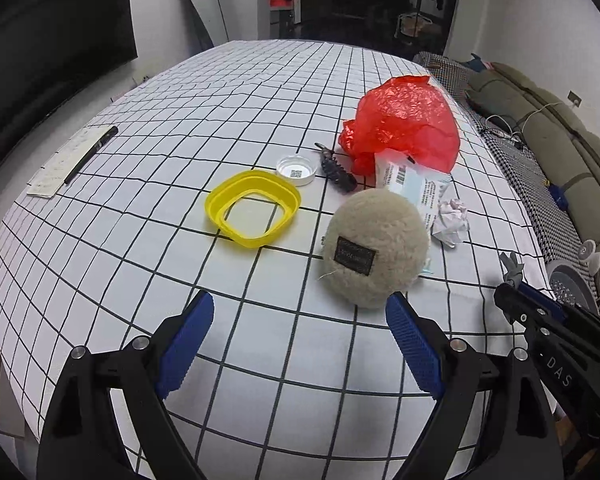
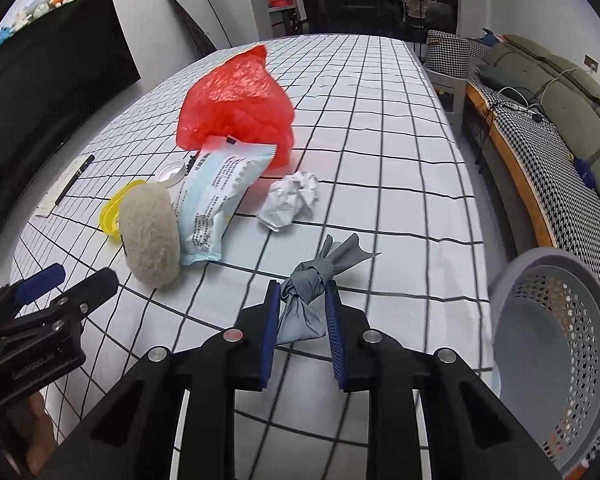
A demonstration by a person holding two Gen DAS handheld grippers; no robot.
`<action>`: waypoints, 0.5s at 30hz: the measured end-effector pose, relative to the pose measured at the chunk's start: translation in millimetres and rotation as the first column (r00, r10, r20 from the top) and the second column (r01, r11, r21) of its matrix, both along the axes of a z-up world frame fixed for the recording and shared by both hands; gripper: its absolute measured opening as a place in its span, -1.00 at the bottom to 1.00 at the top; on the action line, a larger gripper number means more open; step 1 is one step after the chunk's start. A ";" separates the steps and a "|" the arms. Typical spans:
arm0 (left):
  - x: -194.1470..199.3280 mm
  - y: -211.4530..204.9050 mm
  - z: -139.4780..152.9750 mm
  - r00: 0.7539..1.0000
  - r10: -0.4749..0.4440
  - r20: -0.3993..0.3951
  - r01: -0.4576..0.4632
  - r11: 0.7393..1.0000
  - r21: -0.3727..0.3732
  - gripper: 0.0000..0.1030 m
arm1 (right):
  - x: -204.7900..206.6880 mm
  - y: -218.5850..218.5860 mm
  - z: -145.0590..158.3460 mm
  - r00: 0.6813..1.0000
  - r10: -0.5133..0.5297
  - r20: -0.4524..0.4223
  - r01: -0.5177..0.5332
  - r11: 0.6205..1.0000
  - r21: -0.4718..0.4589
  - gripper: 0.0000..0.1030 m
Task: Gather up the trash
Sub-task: 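Grasp the grey cloth with the right gripper while the left gripper grasps the beige ball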
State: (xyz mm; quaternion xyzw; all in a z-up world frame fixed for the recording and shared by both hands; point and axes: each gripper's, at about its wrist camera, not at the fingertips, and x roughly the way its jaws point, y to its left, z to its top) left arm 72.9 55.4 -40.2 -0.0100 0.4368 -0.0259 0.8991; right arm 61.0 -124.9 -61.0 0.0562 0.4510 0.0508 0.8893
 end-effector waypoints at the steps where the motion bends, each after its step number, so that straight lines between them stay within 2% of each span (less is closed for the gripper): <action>1: 0.7 -3.9 1.7 1.000 -0.006 0.006 0.006 1.000 -0.002 0.70 | -2.0 -3.2 0.6 1.000 -0.004 0.001 0.004 1.000 0.003 -0.57; 8: 9.1 -27.0 8.1 0.998 -0.044 0.036 0.044 0.999 0.006 0.77 | -8.7 -22.1 1.8 0.999 -0.031 0.008 0.031 0.999 0.030 -0.57; 15: 27.2 -39.0 -2.8 0.999 -0.043 0.012 0.043 0.999 0.025 0.77 | -10.7 -31.7 0.0 0.999 -0.037 0.008 0.036 0.998 0.055 -0.57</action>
